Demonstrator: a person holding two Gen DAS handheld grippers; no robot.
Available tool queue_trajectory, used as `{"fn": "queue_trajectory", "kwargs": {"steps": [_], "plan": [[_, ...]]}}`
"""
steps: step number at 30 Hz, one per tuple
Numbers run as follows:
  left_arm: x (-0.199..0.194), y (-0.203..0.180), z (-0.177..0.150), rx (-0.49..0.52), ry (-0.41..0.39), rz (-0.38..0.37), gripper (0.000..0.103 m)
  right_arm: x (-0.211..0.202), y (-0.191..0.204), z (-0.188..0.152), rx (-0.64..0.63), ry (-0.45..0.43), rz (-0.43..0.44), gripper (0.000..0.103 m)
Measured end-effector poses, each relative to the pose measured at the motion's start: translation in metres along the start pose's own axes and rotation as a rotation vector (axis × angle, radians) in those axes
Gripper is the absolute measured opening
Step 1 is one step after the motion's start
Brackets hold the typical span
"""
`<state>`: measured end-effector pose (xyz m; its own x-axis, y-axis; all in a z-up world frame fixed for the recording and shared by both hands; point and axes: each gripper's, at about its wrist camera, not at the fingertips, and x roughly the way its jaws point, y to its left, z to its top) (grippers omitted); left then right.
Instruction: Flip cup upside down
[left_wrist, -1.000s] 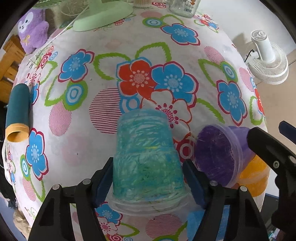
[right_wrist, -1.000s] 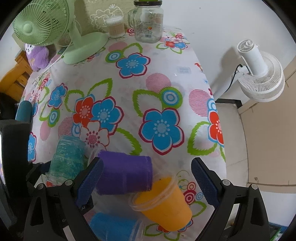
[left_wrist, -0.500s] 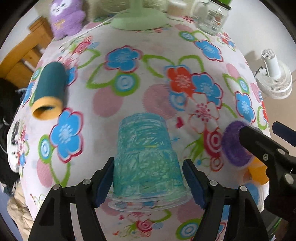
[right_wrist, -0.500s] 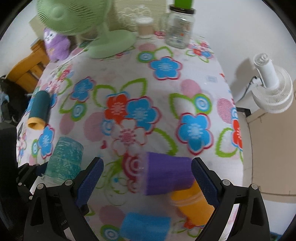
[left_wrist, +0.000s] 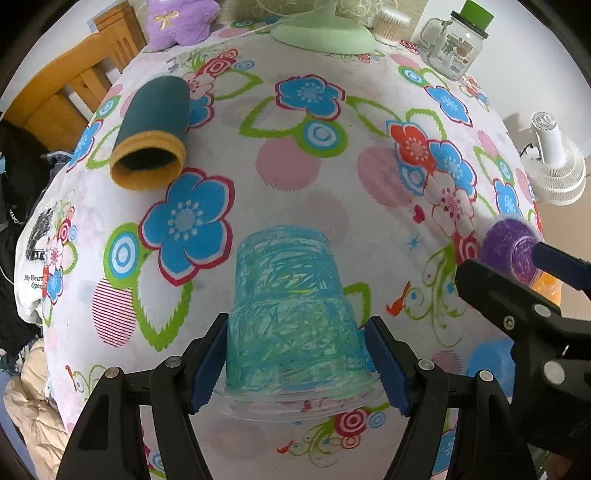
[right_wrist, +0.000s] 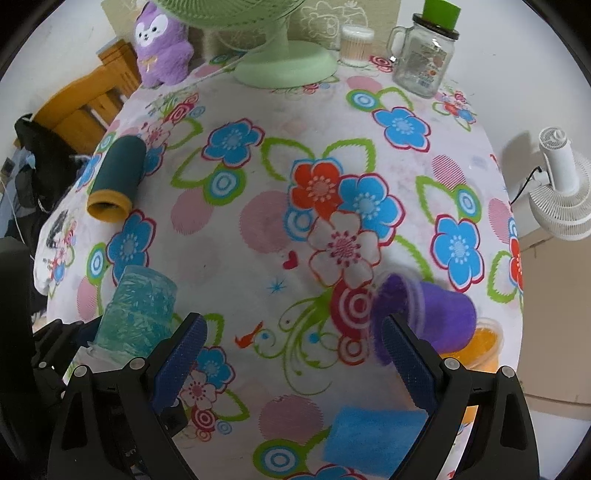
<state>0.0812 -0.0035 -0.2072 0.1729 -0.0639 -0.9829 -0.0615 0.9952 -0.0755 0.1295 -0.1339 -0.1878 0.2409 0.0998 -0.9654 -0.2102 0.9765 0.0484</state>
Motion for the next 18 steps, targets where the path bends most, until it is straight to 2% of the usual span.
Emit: {"fn": "queue_trajectory", "kwargs": {"steps": [6, 9, 11, 18], "plan": [[0.012, 0.004, -0.011, 0.003, 0.029, -0.026, 0.076, 0.011, 0.01, -0.007, -0.003, 0.031, -0.014, 0.097], [0.011, 0.002, -0.015, 0.021, 0.037, -0.072, 0.084, 0.014, 0.014, -0.012, -0.012, 0.041, -0.018, 0.097], [0.005, -0.001, -0.017, 0.03, 0.022, -0.081, 0.09, 0.014, 0.017, -0.014, -0.014, 0.041, -0.023, 0.097], [-0.026, 0.006, -0.016, 0.019, 0.009, -0.12, 0.092, -0.007, 0.02, -0.017, 0.001, 0.009, -0.025, 0.097]]}}
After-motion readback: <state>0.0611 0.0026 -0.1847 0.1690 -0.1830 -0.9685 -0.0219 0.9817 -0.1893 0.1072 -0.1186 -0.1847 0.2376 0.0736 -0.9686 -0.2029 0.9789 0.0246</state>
